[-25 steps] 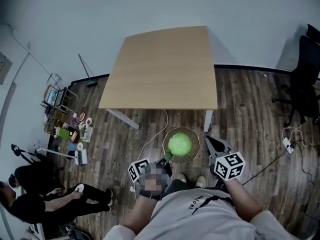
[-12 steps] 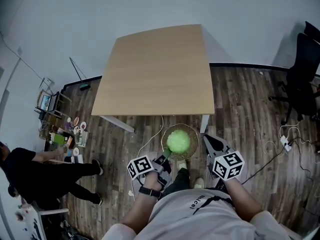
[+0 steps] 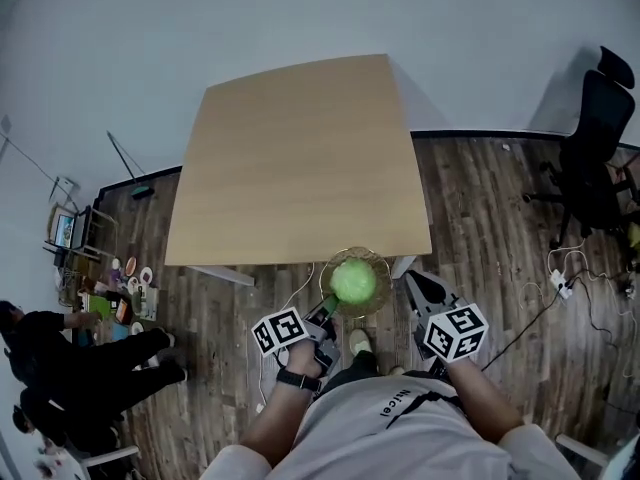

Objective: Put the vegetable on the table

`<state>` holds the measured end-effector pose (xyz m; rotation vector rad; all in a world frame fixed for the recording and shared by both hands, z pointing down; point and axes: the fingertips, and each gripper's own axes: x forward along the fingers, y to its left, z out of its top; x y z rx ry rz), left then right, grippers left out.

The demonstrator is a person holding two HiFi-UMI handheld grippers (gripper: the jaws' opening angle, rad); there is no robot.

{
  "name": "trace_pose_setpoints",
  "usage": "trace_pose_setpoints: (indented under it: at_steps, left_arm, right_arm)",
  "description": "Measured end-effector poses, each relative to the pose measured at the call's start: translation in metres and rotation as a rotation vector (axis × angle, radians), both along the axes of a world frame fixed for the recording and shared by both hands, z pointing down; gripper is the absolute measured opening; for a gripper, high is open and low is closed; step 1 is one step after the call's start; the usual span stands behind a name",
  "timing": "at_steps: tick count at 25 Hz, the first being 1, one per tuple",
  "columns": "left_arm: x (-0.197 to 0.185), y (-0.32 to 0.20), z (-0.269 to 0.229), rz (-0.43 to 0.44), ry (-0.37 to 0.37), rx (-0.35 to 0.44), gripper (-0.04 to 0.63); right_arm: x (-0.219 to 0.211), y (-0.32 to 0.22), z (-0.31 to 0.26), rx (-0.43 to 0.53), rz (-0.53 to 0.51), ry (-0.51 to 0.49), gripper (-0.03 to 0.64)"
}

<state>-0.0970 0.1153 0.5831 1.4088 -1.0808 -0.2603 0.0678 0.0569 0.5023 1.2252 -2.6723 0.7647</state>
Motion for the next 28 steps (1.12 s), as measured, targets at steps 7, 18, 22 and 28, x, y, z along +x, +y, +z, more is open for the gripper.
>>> trace_pose_setpoints:
  at_steps: [7,18,22,28]
  left_arm:
    - [-0.028,-0.055,0.021,0.061,-0.010,-0.013,0.038]
    - [-0.020,-0.125,0.045,0.067,-0.002,-0.045,0.040]
    - [-0.019,-0.152,0.051,0.043,0.028,-0.044,0.043]
    - [-0.020,-0.197,0.065,-0.014,0.020,-0.042,0.043]
  right_arm:
    - [-0.025,-0.036,0.008,-0.028,0.045,0.013,0.014]
    - [-0.029,-0.109,0.024,-0.046,0.024,0.019,0.014]
    - [-0.036,-0.148,0.020,-0.034,-0.021,0.010,0.014]
    - [-0.042,-0.204,0.020,-0.011,-0.103,-0.004,0.014]
